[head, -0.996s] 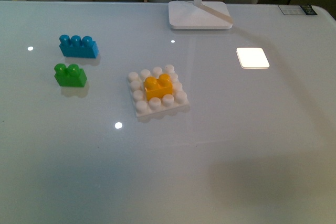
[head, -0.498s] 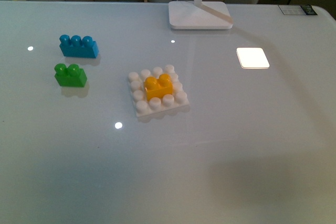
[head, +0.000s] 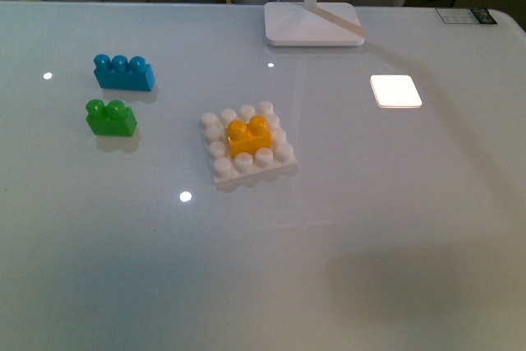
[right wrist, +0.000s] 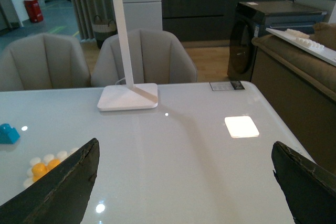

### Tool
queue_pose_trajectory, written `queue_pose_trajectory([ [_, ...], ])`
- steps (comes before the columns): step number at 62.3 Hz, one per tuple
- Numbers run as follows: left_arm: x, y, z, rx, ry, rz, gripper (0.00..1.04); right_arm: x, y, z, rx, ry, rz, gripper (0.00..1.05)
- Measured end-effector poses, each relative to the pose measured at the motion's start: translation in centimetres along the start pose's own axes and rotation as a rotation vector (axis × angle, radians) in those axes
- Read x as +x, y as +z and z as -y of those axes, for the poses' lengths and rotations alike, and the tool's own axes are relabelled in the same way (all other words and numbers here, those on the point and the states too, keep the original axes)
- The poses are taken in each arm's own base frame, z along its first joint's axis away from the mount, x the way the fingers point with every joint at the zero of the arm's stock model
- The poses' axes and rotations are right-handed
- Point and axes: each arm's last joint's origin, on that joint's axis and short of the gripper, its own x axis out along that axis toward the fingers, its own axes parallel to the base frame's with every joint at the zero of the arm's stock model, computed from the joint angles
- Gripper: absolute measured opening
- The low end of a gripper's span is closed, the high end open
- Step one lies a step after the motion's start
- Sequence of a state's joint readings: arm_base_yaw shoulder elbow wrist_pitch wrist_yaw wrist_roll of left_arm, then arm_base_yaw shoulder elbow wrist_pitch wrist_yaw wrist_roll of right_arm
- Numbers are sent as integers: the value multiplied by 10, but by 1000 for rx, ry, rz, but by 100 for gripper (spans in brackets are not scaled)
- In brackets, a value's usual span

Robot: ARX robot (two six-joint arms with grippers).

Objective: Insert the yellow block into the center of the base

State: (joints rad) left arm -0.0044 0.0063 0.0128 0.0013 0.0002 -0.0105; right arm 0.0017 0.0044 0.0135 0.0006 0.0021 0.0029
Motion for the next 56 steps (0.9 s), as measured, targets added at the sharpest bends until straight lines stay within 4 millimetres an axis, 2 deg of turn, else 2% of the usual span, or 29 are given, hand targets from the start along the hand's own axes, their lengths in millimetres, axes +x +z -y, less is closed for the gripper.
queue_pose_trajectory([
  [15,0,0,0,0,0,0,3,0,0,0,0,0,0,96],
  [46,0,0,0,0,0,0,98,0,0,0,0,0,0,96],
  [56,0,0,0,2,0,0,97,0,0,0,0,0,0,96],
])
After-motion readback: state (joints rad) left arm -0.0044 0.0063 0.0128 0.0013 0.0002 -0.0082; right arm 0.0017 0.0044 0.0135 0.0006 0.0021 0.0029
